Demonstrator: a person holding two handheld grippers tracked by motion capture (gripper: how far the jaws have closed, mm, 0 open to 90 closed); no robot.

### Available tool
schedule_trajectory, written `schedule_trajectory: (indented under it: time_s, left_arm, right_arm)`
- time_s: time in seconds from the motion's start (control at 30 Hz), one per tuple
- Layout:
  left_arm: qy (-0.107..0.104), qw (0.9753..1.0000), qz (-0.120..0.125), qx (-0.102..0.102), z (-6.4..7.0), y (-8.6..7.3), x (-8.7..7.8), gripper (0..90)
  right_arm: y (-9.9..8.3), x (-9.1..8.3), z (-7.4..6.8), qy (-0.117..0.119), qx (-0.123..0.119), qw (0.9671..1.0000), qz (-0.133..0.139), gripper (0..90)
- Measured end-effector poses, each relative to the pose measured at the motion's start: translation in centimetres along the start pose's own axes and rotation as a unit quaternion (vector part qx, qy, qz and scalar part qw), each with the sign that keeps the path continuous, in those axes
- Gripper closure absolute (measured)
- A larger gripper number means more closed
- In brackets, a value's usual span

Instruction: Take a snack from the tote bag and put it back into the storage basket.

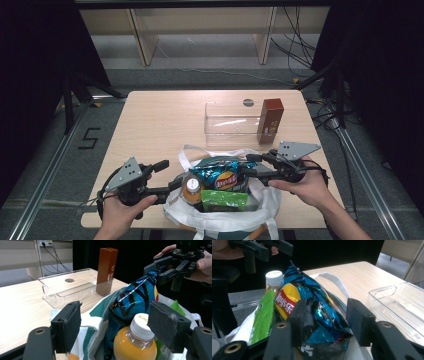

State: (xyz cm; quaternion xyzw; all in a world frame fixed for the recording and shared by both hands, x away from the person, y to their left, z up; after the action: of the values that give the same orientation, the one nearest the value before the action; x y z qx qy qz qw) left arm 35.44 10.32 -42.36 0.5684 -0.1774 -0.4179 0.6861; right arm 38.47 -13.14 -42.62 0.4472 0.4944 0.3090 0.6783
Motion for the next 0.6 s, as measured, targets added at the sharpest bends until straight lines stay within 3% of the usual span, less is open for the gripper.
schedule_trajectory:
  time_s: [0.17, 0.2, 0.27, 0.53, 0.6]
  left_arm:
    - [0.001, 1.0, 0.002, -0.001, -0.09, -0.01, -0.07, 26.1]
    - [0.004, 0.9999, 0.002, -0.011, -0.09, -0.07, -0.06, 26.1]
    - [-0.002, 1.0, 0.005, -0.007, -0.09, -0.03, 0.04, 26.1]
    - [0.002, 1.0, 0.001, -0.002, -0.25, -0.13, -0.07, 26.0]
    - [0.001, 1.0, 0.002, -0.005, -0.24, -0.12, -0.05, 26.1]
  right_arm:
    - [0.1, 0.12, 0.11, -0.013, -0.016, 0.9998, 0.006, 76.7]
    - [0.12, 0.22, 0.27, -0.015, -0.031, 0.9994, 0.008, 80.0]
    - [0.18, 0.21, 0.0, -0.005, -0.026, 0.9996, 0.009, 85.6]
    - [0.57, 0.15, 0.34, -0.015, -0.028, 0.9993, 0.017, 89.8]
    - [1.0, 0.13, 0.32, -0.02, -0.02, 0.999, 0.035, 90.0]
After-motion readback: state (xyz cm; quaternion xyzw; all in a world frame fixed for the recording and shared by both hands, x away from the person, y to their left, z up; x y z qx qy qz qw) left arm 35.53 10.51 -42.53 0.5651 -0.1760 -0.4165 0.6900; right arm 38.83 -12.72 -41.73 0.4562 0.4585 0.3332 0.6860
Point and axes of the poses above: each handheld gripper's, and its own axes: x roughly forward along the jaws, y roughly out of its top, z roughly to its right, the point moved 10 cm from there along x, roughly forward along the jaws, and after that the axes turned 8 degrees about -x, right-handed, at the moved point
